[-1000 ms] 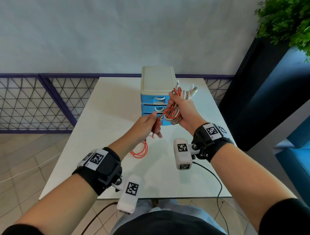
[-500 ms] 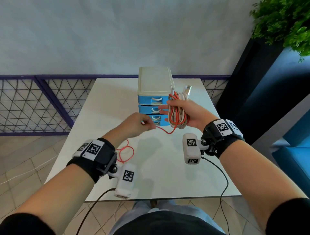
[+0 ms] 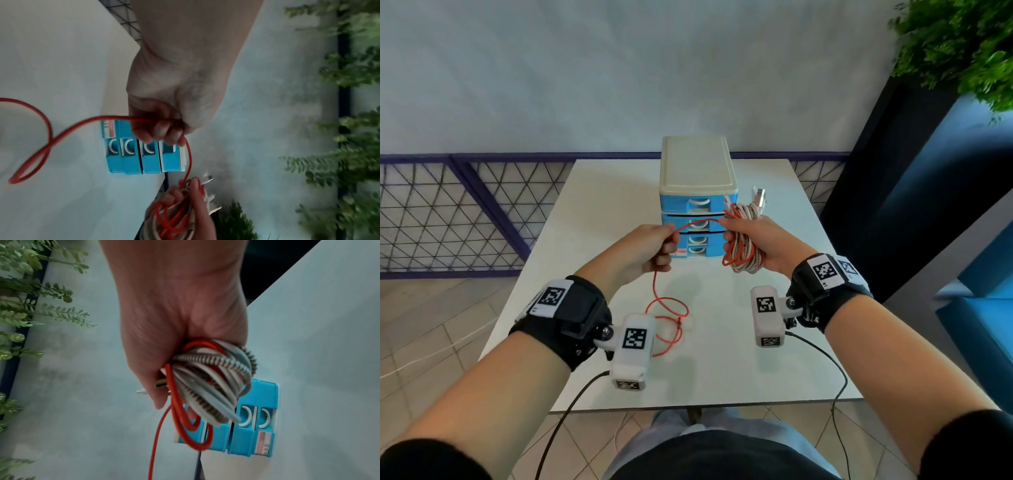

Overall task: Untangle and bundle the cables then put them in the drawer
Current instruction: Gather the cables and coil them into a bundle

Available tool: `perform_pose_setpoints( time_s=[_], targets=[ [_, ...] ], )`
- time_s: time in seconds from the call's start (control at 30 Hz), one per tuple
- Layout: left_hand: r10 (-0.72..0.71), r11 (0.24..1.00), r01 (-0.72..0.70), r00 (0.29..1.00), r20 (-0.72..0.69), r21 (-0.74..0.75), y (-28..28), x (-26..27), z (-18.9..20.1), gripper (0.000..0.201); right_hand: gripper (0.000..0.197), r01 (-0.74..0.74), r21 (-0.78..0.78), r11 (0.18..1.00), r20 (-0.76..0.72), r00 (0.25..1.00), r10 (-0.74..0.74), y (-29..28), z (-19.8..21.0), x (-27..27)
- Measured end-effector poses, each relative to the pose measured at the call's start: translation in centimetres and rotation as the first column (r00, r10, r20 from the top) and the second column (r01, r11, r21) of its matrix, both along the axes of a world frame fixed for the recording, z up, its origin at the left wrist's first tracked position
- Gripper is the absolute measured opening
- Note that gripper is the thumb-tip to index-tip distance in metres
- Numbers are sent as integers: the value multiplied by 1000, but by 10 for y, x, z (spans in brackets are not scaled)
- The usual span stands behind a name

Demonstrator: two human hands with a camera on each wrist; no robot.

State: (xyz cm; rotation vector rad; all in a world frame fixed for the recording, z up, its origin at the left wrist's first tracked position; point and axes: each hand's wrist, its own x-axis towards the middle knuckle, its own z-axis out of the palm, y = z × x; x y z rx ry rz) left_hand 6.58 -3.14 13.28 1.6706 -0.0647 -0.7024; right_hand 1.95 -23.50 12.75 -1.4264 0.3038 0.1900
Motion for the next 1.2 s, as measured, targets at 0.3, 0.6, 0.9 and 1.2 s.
perform_pose_setpoints(
  time_s=[0.3, 0.6, 0.9, 1.2],
  targets=[
    [-183, 981, 188, 979, 88, -49, -35, -28, 6, 22, 51, -59, 64, 996, 40, 998, 57, 23, -3, -1],
    [-213, 976, 212, 977, -16, -51, -32, -31, 8, 28, 4, -11, 68, 998, 71, 997, 7, 24, 2, -1],
    [-604, 770, 630, 770, -203, 99, 10, -26, -19, 38, 13, 268, 341, 901, 64, 949, -307, -13, 19, 7],
    [-294, 898, 36, 790, 538, 438, -15, -3, -9, 18, 16, -102, 272, 957, -31, 993, 115, 1, 19, -2]
  ],
)
